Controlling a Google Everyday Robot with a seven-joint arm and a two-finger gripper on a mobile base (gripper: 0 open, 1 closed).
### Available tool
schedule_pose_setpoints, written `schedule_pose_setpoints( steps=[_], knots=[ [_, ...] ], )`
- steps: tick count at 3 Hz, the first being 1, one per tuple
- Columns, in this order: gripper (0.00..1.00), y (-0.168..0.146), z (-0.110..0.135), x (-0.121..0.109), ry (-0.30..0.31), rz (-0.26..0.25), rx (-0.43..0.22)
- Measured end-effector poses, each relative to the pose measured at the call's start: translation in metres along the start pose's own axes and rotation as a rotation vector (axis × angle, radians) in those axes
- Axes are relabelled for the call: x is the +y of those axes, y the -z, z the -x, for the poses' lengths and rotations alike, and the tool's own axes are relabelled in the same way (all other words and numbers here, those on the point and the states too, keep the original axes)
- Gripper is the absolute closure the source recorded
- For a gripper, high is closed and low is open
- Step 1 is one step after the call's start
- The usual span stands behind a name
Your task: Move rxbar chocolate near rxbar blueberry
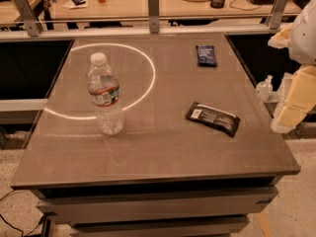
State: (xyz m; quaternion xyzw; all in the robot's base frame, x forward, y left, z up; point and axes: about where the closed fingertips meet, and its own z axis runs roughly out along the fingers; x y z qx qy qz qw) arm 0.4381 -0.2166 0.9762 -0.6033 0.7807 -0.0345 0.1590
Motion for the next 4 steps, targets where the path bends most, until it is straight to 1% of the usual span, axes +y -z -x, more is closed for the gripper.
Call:
schedule_pose_setpoints(
  steps=[1,2,3,4],
  knots=[
    [0.00,0.000,0.000,0.000,0.000,0.000,0.000],
    [0.00,-0.018,0.007,-0.006,-0.051,0.023,-0.044],
    [0.00,-0.051,0.022,-0.012,-0.135,0.072,-0.134],
    [0.00,-0.077,0.036,-0.013,-0.191,0.113,-0.222]
  ],
)
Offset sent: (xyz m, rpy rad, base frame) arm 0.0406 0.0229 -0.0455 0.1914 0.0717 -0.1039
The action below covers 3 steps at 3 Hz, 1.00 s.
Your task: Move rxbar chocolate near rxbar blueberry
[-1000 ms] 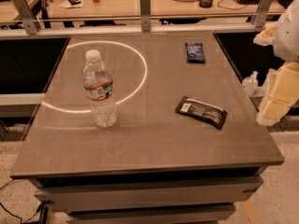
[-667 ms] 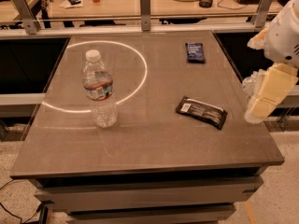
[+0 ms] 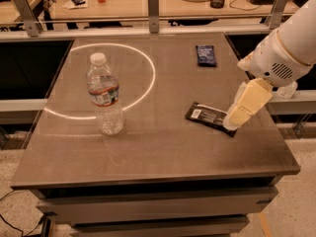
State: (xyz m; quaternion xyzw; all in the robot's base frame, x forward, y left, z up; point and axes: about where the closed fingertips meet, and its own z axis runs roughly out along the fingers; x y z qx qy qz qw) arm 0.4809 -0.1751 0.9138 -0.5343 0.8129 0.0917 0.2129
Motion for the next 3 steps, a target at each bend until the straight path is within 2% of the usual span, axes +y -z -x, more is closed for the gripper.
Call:
schedule_pose_setpoints(
  steps=[1,3],
  knots=[
    [0.00,-0.020,0.003,0.000,-0.048,-0.009,-0.021],
    [0.00,-0.063,-0.009,-0.007,-0.139,-0.047,0.047]
  ],
)
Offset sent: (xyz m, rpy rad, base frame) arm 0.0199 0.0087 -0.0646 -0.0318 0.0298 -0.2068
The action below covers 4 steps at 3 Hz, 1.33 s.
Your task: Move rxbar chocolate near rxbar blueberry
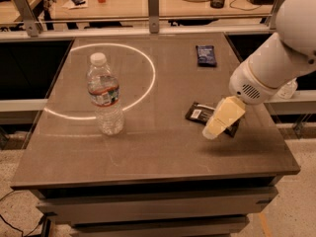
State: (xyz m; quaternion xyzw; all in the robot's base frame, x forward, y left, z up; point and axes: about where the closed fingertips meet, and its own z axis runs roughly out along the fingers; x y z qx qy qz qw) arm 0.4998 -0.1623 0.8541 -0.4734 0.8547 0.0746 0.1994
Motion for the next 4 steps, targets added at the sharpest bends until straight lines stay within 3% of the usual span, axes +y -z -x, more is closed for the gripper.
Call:
schedule_pose_setpoints(
  steps=[3,4],
  knots=[
    [0.00,-0.038,-0.004,-0.003,0.018,0.026,0.044],
    [0.16,-0.043,-0.006,-0.003,0.022,0.028,0.055]
  ],
)
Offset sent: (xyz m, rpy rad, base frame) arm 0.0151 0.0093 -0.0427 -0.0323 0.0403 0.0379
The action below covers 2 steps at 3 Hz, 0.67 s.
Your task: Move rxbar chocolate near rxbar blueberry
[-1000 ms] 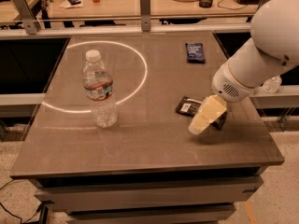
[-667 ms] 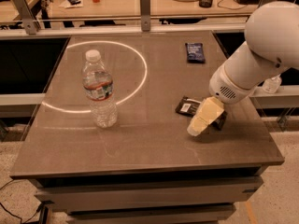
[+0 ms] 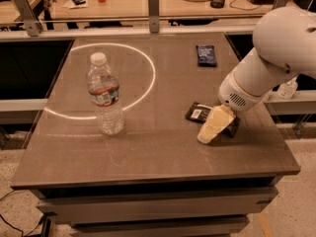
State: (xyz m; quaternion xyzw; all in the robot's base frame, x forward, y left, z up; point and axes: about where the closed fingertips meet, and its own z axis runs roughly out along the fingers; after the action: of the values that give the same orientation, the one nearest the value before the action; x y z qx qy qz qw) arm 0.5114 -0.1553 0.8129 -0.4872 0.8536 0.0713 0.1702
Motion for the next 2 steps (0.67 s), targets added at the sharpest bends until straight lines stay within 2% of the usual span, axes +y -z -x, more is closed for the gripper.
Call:
schedule_pose_setpoints(
  steps=[2],
  knots=[
    [0.63,0.0033,0.0014,-0.0006,0.006,0.000,0.004]
  ],
)
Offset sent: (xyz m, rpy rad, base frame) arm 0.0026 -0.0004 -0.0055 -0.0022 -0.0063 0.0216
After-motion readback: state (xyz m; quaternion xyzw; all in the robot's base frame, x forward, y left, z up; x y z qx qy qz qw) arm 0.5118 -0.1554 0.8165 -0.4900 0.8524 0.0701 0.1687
